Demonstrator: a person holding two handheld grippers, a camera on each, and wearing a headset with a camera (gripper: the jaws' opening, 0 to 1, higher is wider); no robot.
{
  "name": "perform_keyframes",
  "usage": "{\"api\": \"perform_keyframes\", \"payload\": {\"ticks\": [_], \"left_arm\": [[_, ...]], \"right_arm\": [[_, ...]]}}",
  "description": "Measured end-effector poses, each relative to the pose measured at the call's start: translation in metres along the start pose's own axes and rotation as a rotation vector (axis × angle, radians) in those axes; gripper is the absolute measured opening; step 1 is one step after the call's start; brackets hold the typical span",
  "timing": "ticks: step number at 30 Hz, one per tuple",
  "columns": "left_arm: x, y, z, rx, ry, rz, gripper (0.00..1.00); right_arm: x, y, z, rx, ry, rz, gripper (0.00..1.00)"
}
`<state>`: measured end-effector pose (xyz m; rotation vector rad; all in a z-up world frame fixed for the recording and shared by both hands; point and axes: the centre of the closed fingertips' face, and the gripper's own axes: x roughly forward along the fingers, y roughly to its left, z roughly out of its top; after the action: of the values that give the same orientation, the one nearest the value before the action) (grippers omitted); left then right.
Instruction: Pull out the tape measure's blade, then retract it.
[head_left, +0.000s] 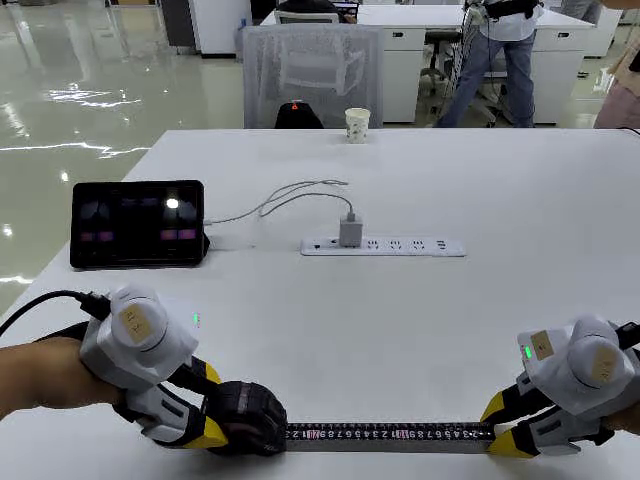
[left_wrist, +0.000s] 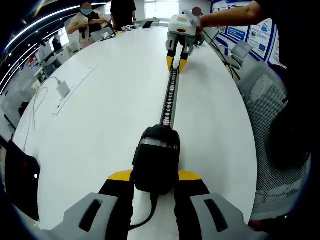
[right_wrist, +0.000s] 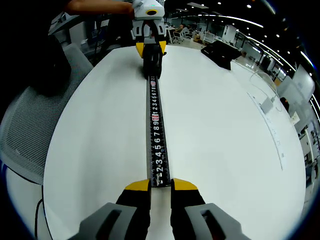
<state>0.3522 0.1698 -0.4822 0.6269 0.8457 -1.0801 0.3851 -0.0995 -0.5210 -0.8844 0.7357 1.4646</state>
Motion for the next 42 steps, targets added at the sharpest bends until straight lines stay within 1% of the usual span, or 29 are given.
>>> {"api": "perform_keyframes", "payload": {"ticks": [6,17,23,27,30,32,34,36,38,42], "left_arm": [[0.0,0.001,0.001,-0.002,0.012,0.009,0.26],[0.0,0.001,0.0,0.011,0.025,0.024,0.26],[-0.002,0.002,0.001,0.003,0.023,0.041,0.27],[-0.004,0.003,0.0,-0.009,0.02,0.057,0.32],[-0.006,0.0,-0.001,-0.022,0.021,0.058,0.36],[-0.008,-0.001,-0.003,-0.033,0.017,0.069,0.37],[-0.009,-0.002,-0.003,-0.06,0.005,0.081,0.41],[-0.011,-0.004,-0.004,-0.075,-0.002,0.089,0.45],[-0.013,-0.006,-0.006,-0.091,-0.007,0.095,0.47],[-0.018,-0.009,-0.009,-0.139,-0.029,0.124,0.55]], "right_arm": [[0.0,0.001,0.0,-0.005,0.011,0.001,0.12],[0.0,0.003,0.0,0.005,0.02,-0.007,0.13],[-0.003,0.005,-0.002,0.021,0.018,-0.02,0.17],[-0.005,0.007,-0.006,0.044,0.015,-0.04,0.22],[-0.008,0.01,-0.008,0.062,0.011,-0.05,0.26],[-0.01,0.011,-0.009,0.078,0.006,-0.064,0.29],[-0.012,0.012,-0.008,0.095,-0.004,-0.073,0.32],[-0.013,0.013,-0.008,0.114,-0.015,-0.085,0.35],[-0.015,0.016,-0.007,0.131,-0.024,-0.093,0.39],[-0.017,0.02,-0.007,0.176,-0.043,-0.108,0.45]]}}
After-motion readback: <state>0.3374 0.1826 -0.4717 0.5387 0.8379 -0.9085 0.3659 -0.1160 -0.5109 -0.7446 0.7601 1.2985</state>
